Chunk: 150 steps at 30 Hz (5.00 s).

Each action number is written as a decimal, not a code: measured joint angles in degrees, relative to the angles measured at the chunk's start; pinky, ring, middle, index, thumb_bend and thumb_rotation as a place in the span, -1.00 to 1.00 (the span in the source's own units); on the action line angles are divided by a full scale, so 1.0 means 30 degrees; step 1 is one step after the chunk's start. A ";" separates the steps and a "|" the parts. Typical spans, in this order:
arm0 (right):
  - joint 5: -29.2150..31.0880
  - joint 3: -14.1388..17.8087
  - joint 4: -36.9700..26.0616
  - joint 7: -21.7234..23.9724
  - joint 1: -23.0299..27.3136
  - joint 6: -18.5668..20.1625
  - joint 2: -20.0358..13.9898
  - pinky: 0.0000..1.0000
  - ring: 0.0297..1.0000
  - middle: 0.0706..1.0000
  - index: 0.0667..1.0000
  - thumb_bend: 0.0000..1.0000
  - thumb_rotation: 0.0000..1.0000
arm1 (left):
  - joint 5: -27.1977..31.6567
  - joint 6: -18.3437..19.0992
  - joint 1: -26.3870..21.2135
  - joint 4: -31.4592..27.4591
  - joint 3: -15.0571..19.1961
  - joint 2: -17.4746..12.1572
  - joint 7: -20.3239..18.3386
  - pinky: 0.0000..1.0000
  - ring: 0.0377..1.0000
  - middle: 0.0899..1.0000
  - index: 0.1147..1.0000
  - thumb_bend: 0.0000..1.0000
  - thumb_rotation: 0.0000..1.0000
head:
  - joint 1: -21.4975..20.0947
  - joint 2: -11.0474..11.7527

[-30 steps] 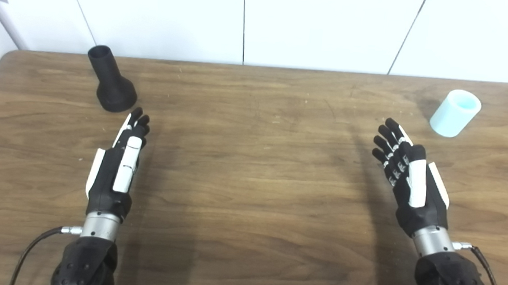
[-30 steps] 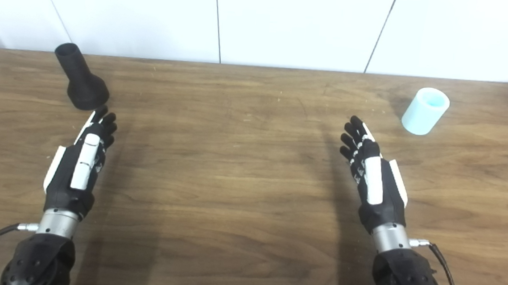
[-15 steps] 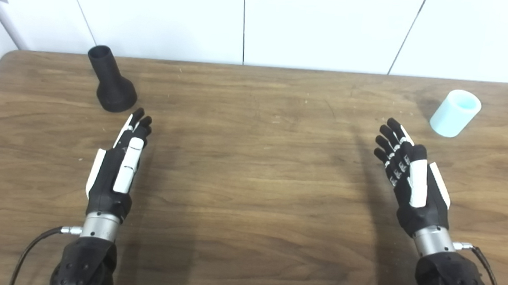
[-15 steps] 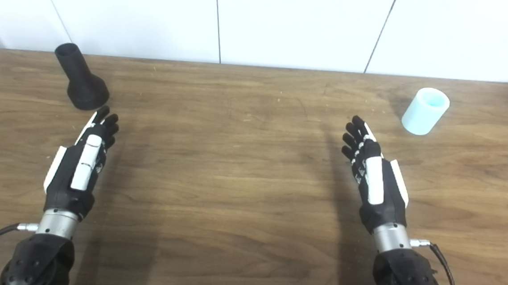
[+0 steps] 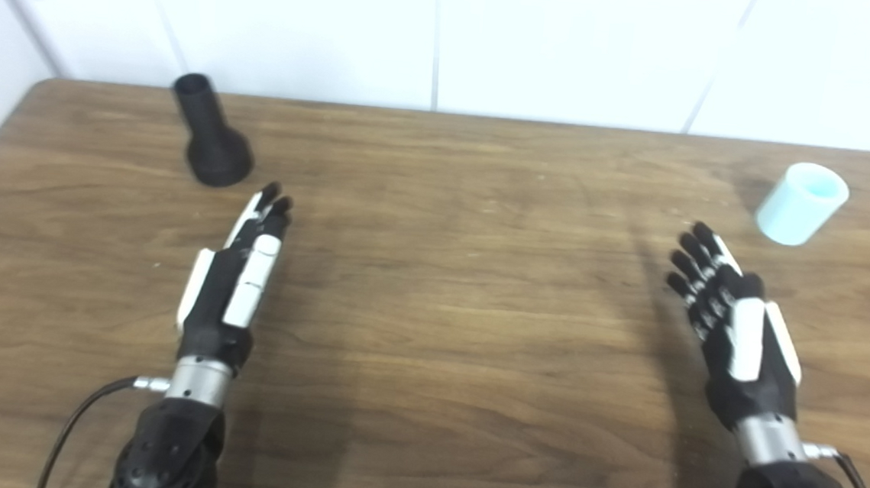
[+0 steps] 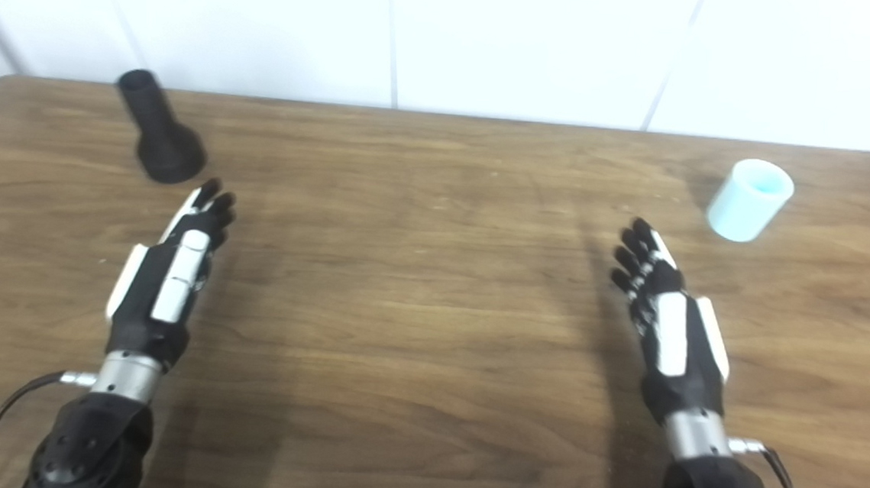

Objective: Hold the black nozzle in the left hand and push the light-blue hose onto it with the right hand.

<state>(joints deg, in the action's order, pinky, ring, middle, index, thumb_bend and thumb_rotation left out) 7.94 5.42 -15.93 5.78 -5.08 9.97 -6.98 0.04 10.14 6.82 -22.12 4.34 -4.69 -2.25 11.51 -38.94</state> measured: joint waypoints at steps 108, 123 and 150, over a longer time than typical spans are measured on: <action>0.1991 0.0796 0.5218 0.2509 0.1358 -0.6121 -0.1925 0.70 0.87 0.90 0.87 0.04 0.95 | -0.9089 0.4511 -0.5500 0.3111 0.2027 -0.5500 0.1328 0.82 0.88 0.85 0.79 0.79 -0.38 | 0.2959 0.5127; 0.1987 0.0797 0.5245 0.2529 0.1358 -0.6095 -0.1936 0.64 0.85 0.87 0.86 0.06 0.94 | -0.9802 0.4743 -0.8224 0.7136 0.0272 -0.6714 0.1120 1.00 0.93 0.87 0.78 0.92 -0.37 | 0.2784 0.4922; 0.1463 0.0794 0.4983 0.2475 0.1208 -0.5789 -0.1971 0.63 0.84 0.84 0.82 0.14 0.91 | -1.2847 0.5625 -1.1401 1.2391 -0.0339 -0.6538 -0.1071 1.00 0.93 0.88 0.81 1.00 -0.26 | 0.2637 0.4658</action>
<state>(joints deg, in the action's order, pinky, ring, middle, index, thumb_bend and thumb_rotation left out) 12.33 7.80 -0.98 13.20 -1.45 -7.39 -12.89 -38.50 27.01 -27.38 15.05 3.32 -24.31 -5.46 19.42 -24.96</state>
